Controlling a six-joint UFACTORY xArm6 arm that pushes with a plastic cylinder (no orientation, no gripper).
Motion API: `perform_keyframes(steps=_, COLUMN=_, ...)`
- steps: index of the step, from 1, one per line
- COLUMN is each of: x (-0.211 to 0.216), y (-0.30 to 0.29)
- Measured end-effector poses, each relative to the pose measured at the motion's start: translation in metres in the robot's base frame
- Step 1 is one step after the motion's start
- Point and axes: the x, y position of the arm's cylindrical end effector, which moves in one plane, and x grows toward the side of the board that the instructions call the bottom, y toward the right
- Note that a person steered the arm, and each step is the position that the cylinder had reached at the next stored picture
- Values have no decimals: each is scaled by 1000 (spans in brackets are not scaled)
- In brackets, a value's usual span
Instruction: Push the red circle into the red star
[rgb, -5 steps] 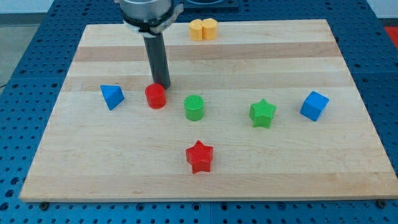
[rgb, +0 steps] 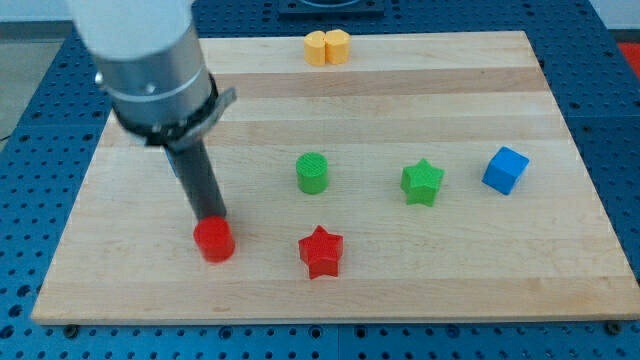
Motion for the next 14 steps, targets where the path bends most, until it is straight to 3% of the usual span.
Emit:
perform_keyframes(steps=2, x=-15, y=-47)
perform_keyframes(steps=4, x=35, y=-105)
perform_keyframes(steps=7, x=53, y=39)
perform_keyframes(steps=9, x=41, y=-1)
perform_keyframes(steps=10, x=21, y=-1)
perform_keyframes(steps=12, x=34, y=52)
perform_keyframes(steps=13, x=25, y=46)
perform_keyframes(steps=14, x=-7, y=41)
